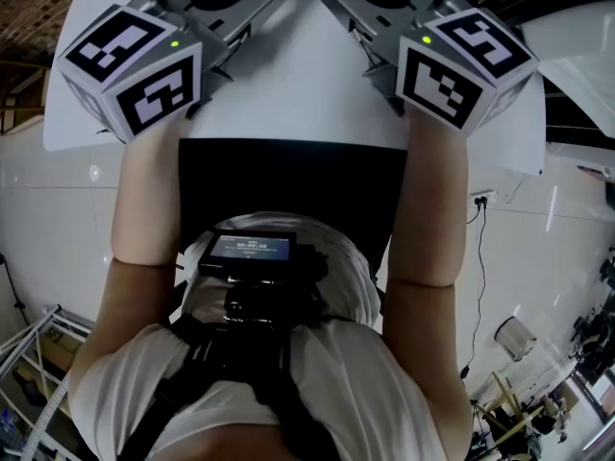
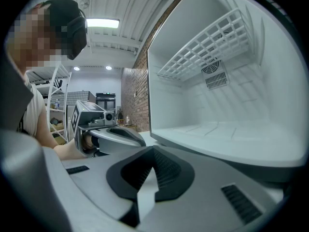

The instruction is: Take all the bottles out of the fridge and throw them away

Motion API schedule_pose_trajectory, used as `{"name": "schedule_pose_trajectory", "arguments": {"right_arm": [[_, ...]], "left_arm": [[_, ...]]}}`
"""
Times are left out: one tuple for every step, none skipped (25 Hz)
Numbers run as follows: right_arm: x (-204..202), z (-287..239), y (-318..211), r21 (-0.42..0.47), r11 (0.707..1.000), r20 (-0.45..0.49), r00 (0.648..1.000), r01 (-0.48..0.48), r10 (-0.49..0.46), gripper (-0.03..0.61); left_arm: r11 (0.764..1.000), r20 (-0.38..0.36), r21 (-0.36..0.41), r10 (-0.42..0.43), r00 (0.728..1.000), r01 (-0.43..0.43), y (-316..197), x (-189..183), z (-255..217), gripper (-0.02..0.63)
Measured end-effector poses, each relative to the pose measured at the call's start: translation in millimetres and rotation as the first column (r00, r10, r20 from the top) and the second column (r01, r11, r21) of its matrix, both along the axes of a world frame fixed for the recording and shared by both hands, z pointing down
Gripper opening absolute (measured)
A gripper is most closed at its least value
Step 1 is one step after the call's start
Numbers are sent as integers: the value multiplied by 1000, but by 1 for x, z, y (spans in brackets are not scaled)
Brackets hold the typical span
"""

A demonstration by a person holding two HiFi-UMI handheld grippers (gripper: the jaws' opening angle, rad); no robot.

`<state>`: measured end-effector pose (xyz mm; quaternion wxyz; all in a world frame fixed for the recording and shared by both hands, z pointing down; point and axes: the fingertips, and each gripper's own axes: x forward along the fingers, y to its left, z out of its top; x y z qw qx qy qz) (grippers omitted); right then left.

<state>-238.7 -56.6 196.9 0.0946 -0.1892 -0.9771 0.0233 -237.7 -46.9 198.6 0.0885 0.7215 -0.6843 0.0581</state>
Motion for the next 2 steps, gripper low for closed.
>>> {"name": "schedule_pose_trajectory", "arguments": {"right_arm": [[-3,-5,1,2,1000,14,1000,15,-15,0],[-6,-10,3,4,999,31,999,33,-33,0]], "left_arm": [[1000,7,2,-1,1000,1,-1,-2,-3,11],[1000,16,5,-1,1000,1,-2,-5,-8,11]]}}
